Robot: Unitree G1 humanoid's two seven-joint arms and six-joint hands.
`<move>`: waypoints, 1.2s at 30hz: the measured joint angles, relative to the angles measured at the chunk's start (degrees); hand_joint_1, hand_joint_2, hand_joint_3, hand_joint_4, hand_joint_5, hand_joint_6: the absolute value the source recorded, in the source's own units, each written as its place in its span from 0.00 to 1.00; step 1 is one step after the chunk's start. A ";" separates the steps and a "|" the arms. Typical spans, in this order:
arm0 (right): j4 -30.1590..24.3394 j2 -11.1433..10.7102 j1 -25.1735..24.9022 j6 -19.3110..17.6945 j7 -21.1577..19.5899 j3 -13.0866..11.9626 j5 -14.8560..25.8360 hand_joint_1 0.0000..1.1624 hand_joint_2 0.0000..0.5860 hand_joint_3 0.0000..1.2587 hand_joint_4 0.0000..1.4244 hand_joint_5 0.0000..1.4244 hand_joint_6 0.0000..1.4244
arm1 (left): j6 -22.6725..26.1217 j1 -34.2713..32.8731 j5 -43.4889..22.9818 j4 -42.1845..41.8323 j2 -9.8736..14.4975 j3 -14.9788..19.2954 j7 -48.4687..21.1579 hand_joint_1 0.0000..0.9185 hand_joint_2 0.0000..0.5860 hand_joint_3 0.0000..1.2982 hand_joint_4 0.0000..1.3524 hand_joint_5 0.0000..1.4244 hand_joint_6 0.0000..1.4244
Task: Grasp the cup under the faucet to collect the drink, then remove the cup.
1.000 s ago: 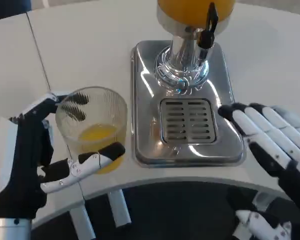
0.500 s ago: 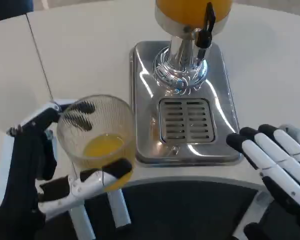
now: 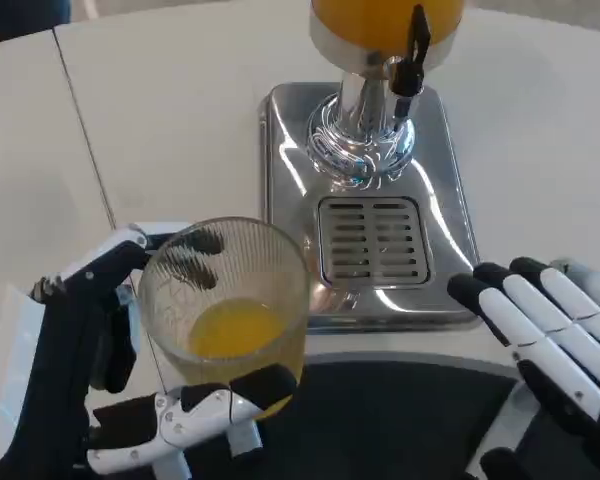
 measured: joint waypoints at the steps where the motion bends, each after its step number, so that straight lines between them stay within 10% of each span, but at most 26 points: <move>1: 0.02 -0.09 -0.04 0.11 0.00 0.04 0.00 0.08 0.89 0.00 0.00 0.00 0.00 | -0.32 0.10 -0.14 -0.02 0.01 0.12 -0.15 0.83 0.00 0.88 0.91 1.00 1.00; 36: -3.71 3.39 0.89 2.11 -1.11 10.79 -5.18 0.05 0.93 0.00 0.00 0.00 0.00 | -5.33 3.16 0.81 -0.04 -2.66 -0.01 -3.71 0.83 0.00 0.88 0.91 1.00 1.00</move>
